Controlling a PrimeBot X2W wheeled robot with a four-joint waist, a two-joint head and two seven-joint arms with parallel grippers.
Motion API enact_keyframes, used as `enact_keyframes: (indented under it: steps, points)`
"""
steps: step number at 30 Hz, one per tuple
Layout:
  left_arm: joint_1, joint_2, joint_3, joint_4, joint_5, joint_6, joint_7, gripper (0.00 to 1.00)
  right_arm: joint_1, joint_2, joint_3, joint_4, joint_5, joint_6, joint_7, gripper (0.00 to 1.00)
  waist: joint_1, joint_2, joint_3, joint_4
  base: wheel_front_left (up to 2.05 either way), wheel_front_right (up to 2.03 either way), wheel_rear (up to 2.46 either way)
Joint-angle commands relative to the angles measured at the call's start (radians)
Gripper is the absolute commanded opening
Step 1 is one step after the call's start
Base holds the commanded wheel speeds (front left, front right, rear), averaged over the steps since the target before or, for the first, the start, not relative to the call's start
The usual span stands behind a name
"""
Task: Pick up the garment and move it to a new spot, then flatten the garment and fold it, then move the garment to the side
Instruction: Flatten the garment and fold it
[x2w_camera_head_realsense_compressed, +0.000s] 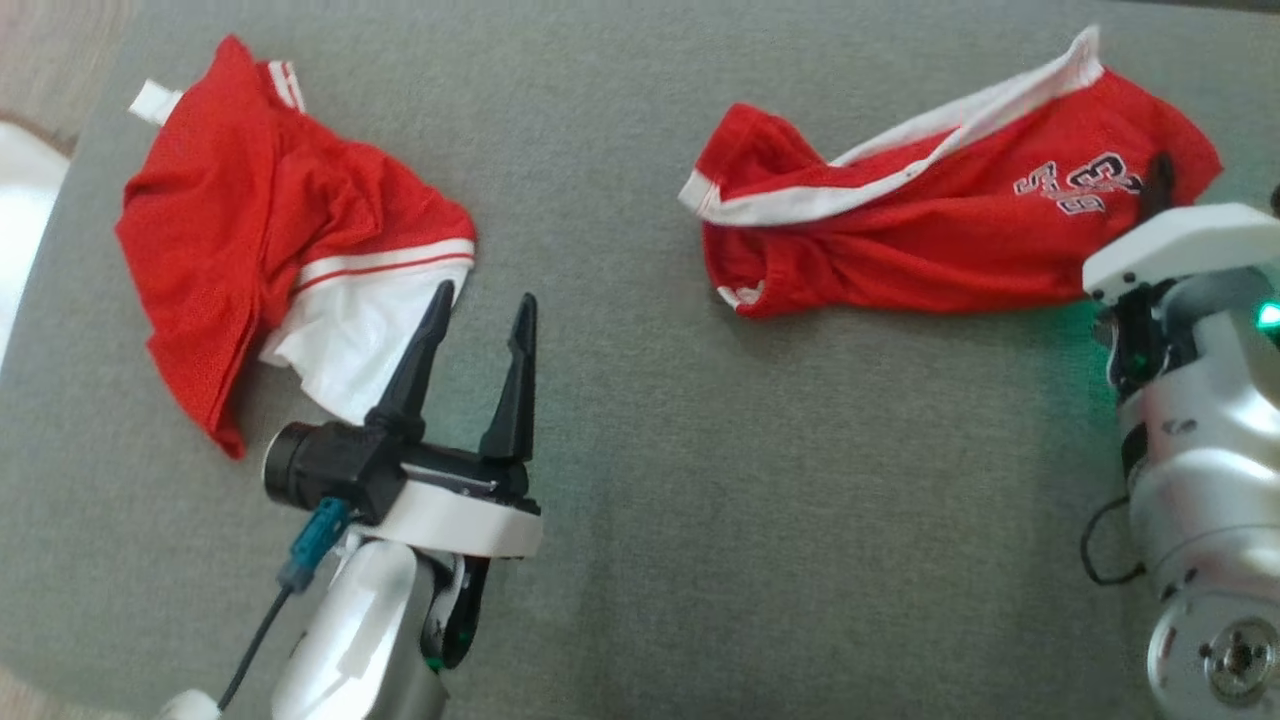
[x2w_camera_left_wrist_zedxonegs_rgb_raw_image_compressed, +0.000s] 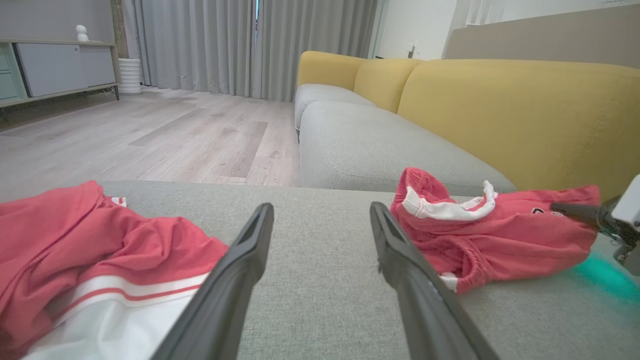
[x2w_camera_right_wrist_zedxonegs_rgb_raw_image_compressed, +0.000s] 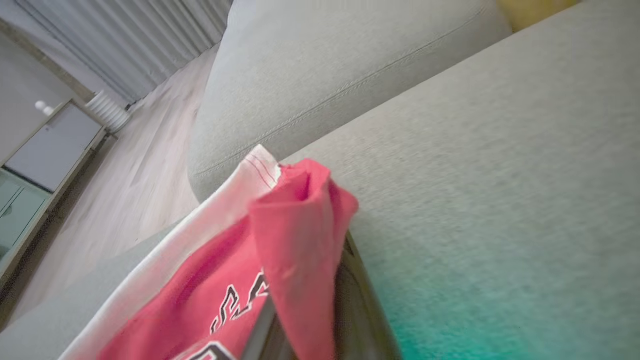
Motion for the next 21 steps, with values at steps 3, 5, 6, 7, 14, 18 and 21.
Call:
enact_keyframes:
  steps: [3,5,6,7,14,18,21]
  points:
    - [0.014,0.005,0.047,-0.030,-0.002,0.001,-0.005,1.00,0.030,0.022,0.016,-0.032,0.023,0.007,-0.028,0.00,0.0000,0.0000,-0.036,-0.041,0.00,0.00,0.00]
    - [0.025,0.005,0.051,-0.030,0.000,0.001,-0.005,1.00,0.053,0.027,0.015,-0.041,0.040,0.007,-0.040,0.00,0.0000,0.0000,-0.053,-0.058,0.00,0.00,0.00]
    - [0.029,0.005,0.056,-0.030,0.001,0.001,-0.005,1.00,0.067,0.028,0.020,-0.047,0.041,0.007,-0.047,0.00,0.0000,0.0000,-0.061,-0.067,0.00,0.00,0.00]
    - [0.034,0.005,0.059,-0.030,0.002,0.001,-0.005,1.00,0.081,0.030,0.021,-0.054,0.046,0.007,-0.052,0.00,0.0000,0.0000,-0.067,-0.075,0.00,0.00,0.00]
    - [0.058,0.005,0.074,-0.028,0.012,-0.005,-0.005,1.00,0.184,0.038,-0.019,-0.109,0.089,0.007,-0.083,0.00,0.0000,0.0000,-0.110,-0.123,0.00,0.00,0.00]
    - [0.073,0.005,0.082,-0.027,0.019,-0.008,-0.005,1.00,0.249,0.043,-0.064,-0.141,0.106,0.007,-0.099,0.00,0.0000,0.0000,-0.134,-0.143,0.00,0.00,0.00]
    - [0.082,0.005,0.092,-0.030,0.021,-0.009,-0.005,1.00,0.286,0.048,-0.077,-0.162,0.125,0.007,-0.107,0.00,0.0000,0.0000,-0.141,-0.158,0.00,0.00,0.00]
